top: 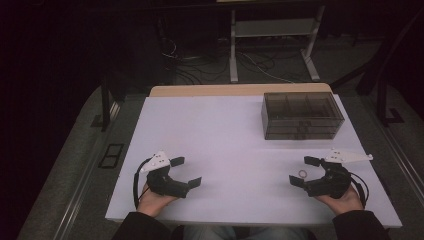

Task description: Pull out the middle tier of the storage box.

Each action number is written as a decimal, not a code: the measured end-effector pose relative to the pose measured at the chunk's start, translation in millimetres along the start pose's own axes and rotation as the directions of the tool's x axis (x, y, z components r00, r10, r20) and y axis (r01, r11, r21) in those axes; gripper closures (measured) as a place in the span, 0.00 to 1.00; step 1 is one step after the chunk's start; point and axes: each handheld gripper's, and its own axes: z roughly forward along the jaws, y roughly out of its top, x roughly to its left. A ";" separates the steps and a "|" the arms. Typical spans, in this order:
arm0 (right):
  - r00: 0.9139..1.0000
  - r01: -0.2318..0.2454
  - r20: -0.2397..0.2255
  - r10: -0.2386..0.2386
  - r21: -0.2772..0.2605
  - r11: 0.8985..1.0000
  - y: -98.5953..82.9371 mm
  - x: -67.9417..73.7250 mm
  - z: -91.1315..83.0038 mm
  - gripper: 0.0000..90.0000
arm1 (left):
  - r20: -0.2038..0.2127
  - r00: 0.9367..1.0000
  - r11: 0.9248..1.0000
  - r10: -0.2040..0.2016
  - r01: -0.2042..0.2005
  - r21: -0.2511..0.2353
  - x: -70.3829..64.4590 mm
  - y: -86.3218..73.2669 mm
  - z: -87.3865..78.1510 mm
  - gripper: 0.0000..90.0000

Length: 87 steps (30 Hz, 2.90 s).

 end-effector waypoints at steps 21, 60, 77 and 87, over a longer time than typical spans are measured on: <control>1.000 -0.012 -0.007 0.012 -0.013 1.000 0.8 2.0 -4.6 0.00 | -0.005 1.000 1.000 -0.010 0.010 -0.006 1.0 0.6 1.1 0.00; 0.999 -0.043 -0.028 0.044 0.047 0.998 33.4 -13.0 -2.2 0.00 | -0.033 0.999 0.999 -0.040 0.039 -0.026 6.1 -1.3 -4.6 0.00; 0.997 -0.077 -0.011 0.078 0.067 0.995 34.1 -28.8 6.9 0.00 | -0.032 0.999 0.999 -0.037 0.036 -0.026 6.1 -1.2 -4.0 0.00; 0.994 -0.110 -0.018 0.111 0.059 0.992 34.2 -37.5 12.2 0.00 | -0.033 0.999 0.999 -0.031 0.031 -0.019 5.7 -1.1 -3.3 0.00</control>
